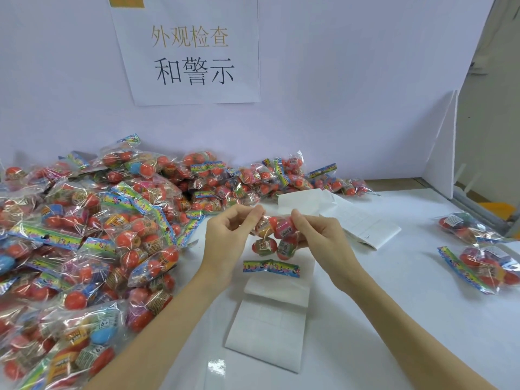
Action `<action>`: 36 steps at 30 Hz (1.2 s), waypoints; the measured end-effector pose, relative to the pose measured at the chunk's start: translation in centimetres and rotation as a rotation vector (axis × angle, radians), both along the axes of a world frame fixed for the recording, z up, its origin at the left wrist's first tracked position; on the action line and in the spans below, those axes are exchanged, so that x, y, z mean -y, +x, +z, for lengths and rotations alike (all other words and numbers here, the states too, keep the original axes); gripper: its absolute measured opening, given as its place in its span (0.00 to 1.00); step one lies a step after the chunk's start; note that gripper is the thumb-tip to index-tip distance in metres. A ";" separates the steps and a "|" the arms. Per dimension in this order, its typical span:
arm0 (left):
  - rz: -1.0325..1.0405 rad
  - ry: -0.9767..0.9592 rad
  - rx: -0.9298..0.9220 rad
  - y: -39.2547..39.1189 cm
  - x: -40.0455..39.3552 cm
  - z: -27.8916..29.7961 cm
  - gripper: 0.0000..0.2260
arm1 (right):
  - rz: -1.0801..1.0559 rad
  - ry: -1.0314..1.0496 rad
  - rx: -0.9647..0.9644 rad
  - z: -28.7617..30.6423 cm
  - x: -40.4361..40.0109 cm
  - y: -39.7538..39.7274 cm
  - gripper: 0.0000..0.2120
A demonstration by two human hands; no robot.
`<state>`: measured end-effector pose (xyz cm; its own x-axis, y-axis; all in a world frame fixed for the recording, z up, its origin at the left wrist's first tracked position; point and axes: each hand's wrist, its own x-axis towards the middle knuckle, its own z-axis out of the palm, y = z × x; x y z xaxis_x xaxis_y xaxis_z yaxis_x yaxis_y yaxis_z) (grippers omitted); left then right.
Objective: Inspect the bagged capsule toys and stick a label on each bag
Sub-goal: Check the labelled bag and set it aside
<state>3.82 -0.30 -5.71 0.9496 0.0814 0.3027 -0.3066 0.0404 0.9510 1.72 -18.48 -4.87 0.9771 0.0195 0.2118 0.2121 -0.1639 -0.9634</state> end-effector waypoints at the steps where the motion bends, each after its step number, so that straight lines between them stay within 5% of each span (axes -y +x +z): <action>1: -0.003 -0.020 -0.011 -0.1 0.1 0.1 0.07 | -0.023 -0.008 0.022 0.0 -0.1 -0.1 0.17; 12: -0.061 -0.044 -0.059 -0.8 1.2 -0.3 0.16 | -0.109 0.078 0.074 0.3 -0.5 -0.4 0.40; 15: -0.152 -0.050 -0.102 -0.8 0.9 -0.2 0.06 | -0.094 0.045 0.079 0.0 0.0 -0.1 0.36; 19: -0.266 0.101 -0.049 -0.7 0.1 0.3 0.07 | -0.059 -0.088 0.105 0.0 0.0 -0.1 0.24; 24: -0.007 0.077 0.004 -0.5 0.1 0.2 0.07 | 0.074 0.178 -0.120 0.3 0.7 0.2 0.28; 30: -0.043 0.086 -0.071 -0.3 -0.5 0.3 0.06 | 0.047 0.098 -0.066 -0.1 0.6 0.3 0.10; 36: -0.067 0.261 0.055 -0.3 -0.8 0.5 0.06 | 0.011 0.020 -0.037 0.0 1.1 0.4 0.07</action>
<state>3.50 0.50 -5.16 0.9319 -0.0691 0.3561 -0.3627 -0.1822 0.9139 2.12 -19.62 -4.82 0.9841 0.0266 0.1756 0.1776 -0.1424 -0.9738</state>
